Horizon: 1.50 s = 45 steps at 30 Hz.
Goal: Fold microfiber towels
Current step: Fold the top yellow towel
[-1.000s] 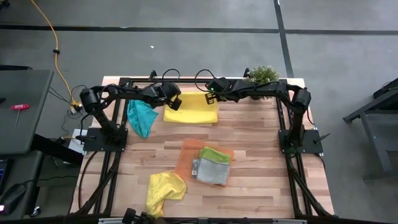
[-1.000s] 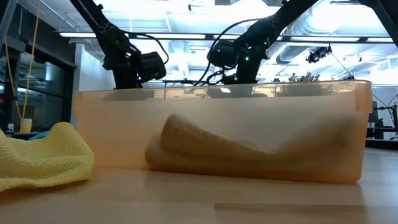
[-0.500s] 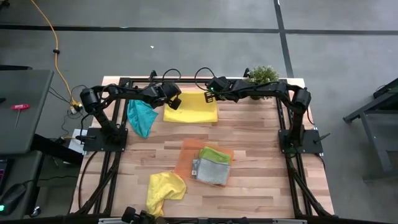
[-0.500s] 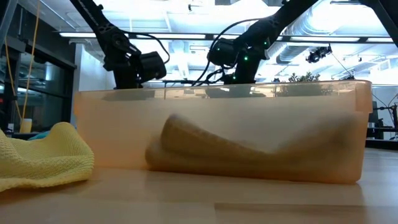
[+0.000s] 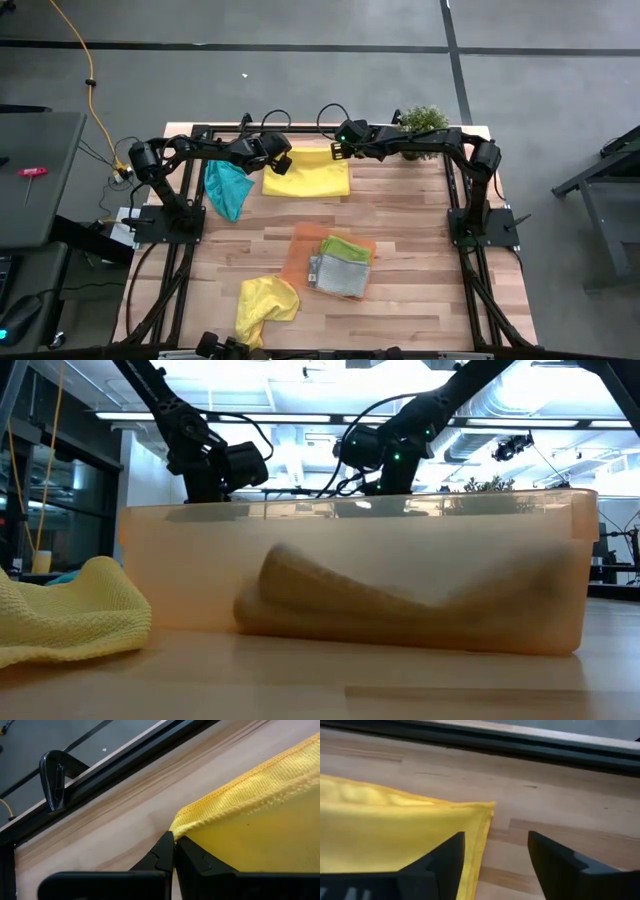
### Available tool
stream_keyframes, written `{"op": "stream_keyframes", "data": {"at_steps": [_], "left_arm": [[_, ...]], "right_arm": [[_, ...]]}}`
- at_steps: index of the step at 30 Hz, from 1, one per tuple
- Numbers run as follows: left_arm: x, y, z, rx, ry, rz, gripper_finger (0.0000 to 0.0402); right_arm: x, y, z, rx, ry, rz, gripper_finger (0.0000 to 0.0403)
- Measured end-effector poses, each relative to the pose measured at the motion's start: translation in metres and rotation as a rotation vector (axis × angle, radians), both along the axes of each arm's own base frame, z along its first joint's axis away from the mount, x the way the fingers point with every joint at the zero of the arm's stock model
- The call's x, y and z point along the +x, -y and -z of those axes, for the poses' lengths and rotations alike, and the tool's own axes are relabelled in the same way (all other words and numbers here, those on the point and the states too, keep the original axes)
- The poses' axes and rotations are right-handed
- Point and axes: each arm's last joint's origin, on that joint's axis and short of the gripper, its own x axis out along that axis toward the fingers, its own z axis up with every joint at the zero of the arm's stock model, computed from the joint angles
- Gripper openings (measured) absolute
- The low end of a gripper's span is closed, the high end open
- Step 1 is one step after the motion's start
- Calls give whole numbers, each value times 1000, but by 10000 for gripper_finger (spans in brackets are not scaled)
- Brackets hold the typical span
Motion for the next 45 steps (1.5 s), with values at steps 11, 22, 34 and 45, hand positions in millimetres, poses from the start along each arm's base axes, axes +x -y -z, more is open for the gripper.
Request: {"op": "stream_keyframes", "data": {"at_steps": [11,22,34,45], "left_arm": [[3,-3,-2,34,-17,54,31],[-15,-9,-29,63,-11,39,99],[-51,-11,-98,43,358,285,128],[-36,25,-50,-137,625,645,83]], "right_arm": [[1,-1,0,12,-1,-28,225],[0,0,0,5,-18,-65,225],[-8,3,-25,-14,-55,-486,225],[11,-30,-19,126,106,-1005,201]]}}
